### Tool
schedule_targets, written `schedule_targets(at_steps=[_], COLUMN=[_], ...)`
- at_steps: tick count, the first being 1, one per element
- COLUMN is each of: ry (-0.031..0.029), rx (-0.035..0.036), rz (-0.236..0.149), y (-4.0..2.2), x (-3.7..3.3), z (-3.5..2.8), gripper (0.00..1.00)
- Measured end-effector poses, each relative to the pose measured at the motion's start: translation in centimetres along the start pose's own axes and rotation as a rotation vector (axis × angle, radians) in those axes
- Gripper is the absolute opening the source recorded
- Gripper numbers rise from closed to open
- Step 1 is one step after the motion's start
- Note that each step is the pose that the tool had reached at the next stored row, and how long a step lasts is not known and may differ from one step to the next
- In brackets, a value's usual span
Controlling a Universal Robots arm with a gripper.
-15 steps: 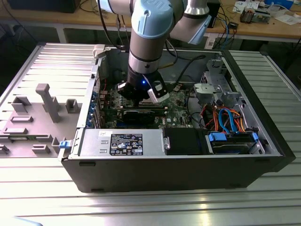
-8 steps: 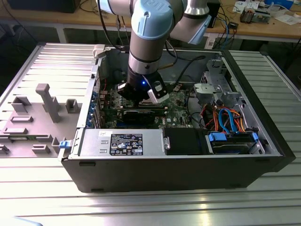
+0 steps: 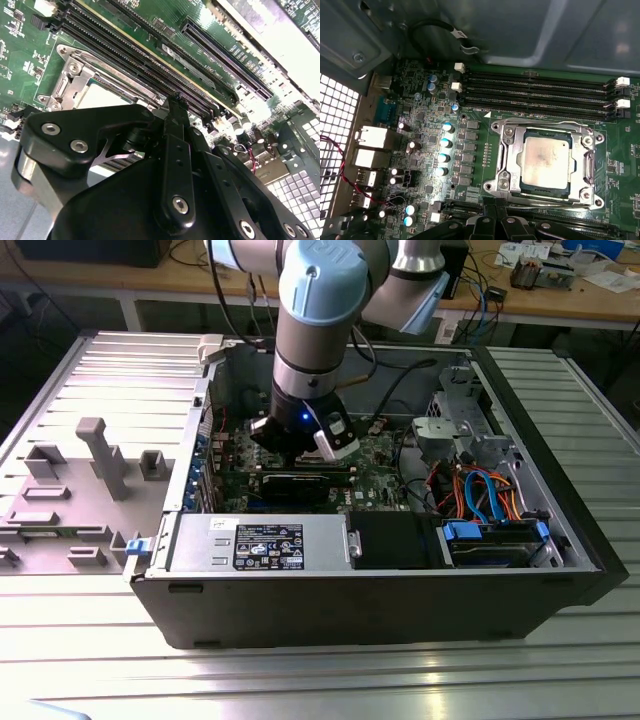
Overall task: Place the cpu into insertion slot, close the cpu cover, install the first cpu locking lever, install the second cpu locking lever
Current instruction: 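Install the second cpu locking lever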
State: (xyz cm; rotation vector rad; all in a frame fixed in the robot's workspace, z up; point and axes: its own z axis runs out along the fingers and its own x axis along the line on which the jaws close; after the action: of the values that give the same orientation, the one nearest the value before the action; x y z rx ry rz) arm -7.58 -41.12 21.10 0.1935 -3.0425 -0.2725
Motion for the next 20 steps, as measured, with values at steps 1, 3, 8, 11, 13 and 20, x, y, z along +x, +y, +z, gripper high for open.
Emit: schedule_targets(at_steps=[1,3,8,11,13,20], ry=[-0.0001,-0.0006,-0.0066,-0.0106,-0.0111,-0.0138], rx=[-0.0003,-0.0036,-0.0173,-0.0211,-0.0261,-0.0499], rz=[0.000,0.000,0.022,0.040,0.040,0.040], y=[0.00,-0.02,-0.04,-0.06,-0.05,-0.07], x=[0.07,0.12,0.21,0.25,0.41,0.54], z=[0.05,0.16,0.40,0.49,0.61,0.92], gripper=[0.11,0.11,0.11,0.11,0.11,0.11])
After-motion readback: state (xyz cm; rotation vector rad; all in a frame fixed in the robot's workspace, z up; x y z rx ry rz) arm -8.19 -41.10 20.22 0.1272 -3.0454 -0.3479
